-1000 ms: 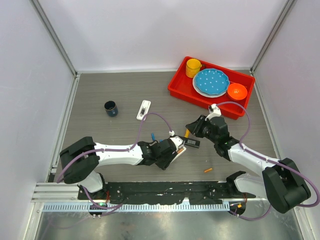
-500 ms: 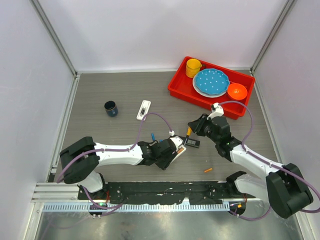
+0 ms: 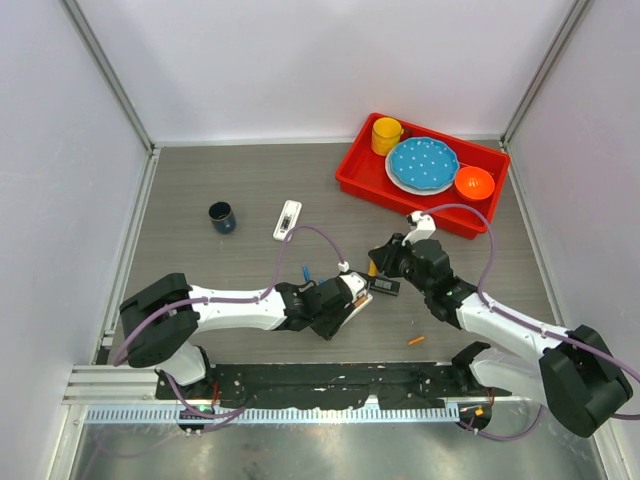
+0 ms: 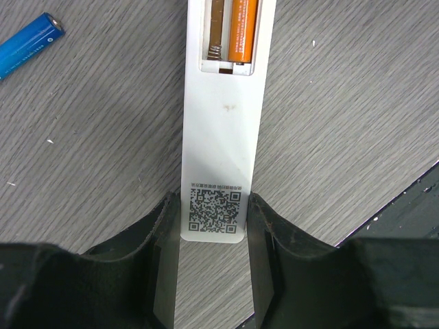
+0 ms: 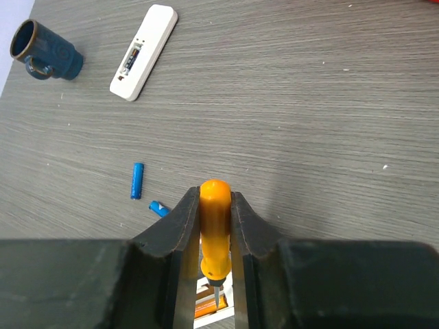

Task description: Unload the batteries from the remote control

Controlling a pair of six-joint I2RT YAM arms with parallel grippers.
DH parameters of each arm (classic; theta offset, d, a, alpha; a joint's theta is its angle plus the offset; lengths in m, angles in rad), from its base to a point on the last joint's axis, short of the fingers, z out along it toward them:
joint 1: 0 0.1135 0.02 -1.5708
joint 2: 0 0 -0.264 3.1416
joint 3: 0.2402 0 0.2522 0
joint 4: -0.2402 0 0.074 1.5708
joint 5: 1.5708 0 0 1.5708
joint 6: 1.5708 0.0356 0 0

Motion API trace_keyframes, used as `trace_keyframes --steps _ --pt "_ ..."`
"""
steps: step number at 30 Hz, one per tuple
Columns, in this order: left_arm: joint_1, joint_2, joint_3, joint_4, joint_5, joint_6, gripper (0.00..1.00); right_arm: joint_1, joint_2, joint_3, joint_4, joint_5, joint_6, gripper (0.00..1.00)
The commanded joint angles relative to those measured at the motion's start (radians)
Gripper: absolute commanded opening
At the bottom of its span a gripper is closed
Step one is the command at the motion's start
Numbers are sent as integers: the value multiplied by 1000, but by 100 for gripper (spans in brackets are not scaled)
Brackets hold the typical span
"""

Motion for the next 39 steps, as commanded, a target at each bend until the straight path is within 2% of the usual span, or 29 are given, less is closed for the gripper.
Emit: trace_keyframes --steps 1,10,39 --pt "-2 25 -6 -29 14 -2 25 52 -15 52 24 99 -52 1" --pt "-2 28 -4 -28 19 -2 25 64 -5 56 15 155 -61 1" --pt "-2 44 0 -31 19 -1 25 81 45 20 39 116 -53 1"
